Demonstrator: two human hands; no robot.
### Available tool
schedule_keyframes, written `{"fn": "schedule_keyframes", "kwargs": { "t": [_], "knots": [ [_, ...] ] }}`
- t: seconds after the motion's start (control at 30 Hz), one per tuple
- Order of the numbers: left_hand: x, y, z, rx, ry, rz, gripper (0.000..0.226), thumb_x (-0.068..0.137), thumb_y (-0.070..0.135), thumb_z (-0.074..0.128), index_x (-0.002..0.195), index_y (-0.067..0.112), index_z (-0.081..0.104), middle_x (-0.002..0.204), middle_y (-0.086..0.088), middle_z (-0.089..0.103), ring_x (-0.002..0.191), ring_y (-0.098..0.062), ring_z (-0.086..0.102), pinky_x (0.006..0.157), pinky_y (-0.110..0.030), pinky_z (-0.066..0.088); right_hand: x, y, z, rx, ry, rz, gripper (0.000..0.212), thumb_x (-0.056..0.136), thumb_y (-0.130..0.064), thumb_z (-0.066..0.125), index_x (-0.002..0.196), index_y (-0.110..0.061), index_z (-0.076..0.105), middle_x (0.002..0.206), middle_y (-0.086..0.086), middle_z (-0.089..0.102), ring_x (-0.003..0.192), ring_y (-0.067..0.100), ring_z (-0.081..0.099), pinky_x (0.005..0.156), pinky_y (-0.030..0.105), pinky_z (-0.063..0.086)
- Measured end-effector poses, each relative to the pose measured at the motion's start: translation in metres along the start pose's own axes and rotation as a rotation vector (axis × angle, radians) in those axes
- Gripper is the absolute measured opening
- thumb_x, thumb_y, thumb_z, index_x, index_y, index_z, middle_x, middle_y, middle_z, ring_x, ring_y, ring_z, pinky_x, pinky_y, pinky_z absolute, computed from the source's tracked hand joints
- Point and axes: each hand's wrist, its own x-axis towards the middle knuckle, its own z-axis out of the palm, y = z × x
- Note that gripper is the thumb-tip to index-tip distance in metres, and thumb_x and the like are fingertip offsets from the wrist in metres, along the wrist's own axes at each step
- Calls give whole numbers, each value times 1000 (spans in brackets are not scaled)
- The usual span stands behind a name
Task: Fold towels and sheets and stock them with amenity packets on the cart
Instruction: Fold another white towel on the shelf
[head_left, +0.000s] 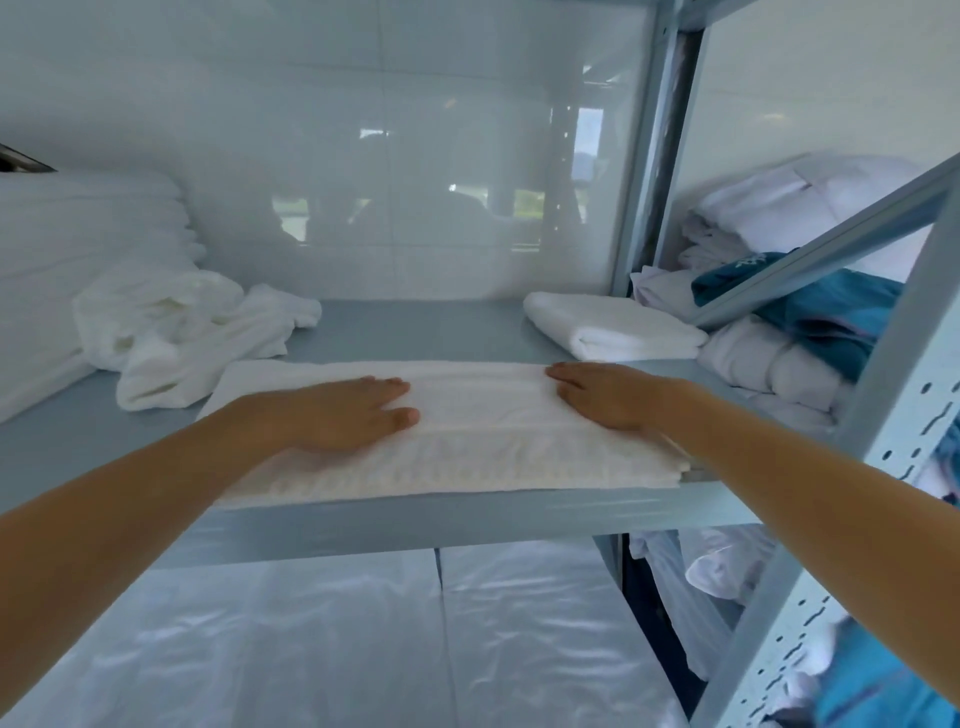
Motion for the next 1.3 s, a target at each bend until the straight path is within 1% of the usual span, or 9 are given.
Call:
{"fn": "schedule_keyframes", "kwargs": {
  "t": [0.1,0.2,0.33,0.43,0.6,0.73,0.83,1.0,1.3],
  "knots": [
    [20,34,-14,129,158,72,54,103,57,40,143,25,55,152,1,51,137,-24,47,116,-40,35,6,-46,-13,-57,55,-78,44,106,-25,38,149,-24,47,158,0,44,145,23,40,123,45,19],
    [21,48,1,18,284,255,40,104,37,48,141,27,57,138,1,57,123,-22,53,105,-41,44,2,-94,-3,153,97,-308,47,101,-16,47,146,-22,52,147,3,55,134,24,50,112,32,34],
    [14,31,11,-125,412,253,25,100,32,56,121,23,64,116,6,59,108,-14,50,97,-42,46,0,-88,20,197,285,-344,29,93,-7,51,118,-13,64,114,5,58,107,26,52,97,41,42],
    [12,35,14,-31,406,225,32,101,35,50,129,21,60,128,3,58,115,-17,49,100,-43,45,2,-82,26,175,303,-365,26,92,-11,49,115,-14,62,110,3,58,100,22,49,94,43,43],
    [16,39,15,134,287,66,56,105,51,32,154,25,39,159,4,41,142,-20,42,114,-46,35,5,-85,24,74,245,-292,36,96,-22,44,131,-22,55,127,-1,53,117,21,49,101,43,42],
    [21,43,12,93,174,8,65,106,56,24,161,21,24,166,-3,30,150,-22,32,121,-46,25,9,-85,19,65,147,-211,51,102,-33,38,151,-20,40,153,0,40,139,23,39,114,44,33],
    [14,34,13,-5,170,64,64,106,57,26,162,26,22,169,7,19,155,-13,16,125,-45,16,7,-81,23,97,178,-249,51,105,-33,40,153,-18,42,158,-1,40,144,21,37,120,38,27],
    [-3,6,16,-1,59,60,86,87,84,15,162,41,9,169,19,6,156,-10,4,126,-51,9,-6,-57,26,94,-20,-311,67,103,-65,25,163,-38,9,169,-18,7,155,3,3,128,35,2],
    [-9,-66,4,15,48,-253,108,74,90,7,164,30,4,172,5,0,158,-18,4,126,-51,10,0,-7,8,91,-73,-23,84,97,-74,21,164,-27,6,171,-9,1,157,9,-1,127,36,0]
  ]
}}
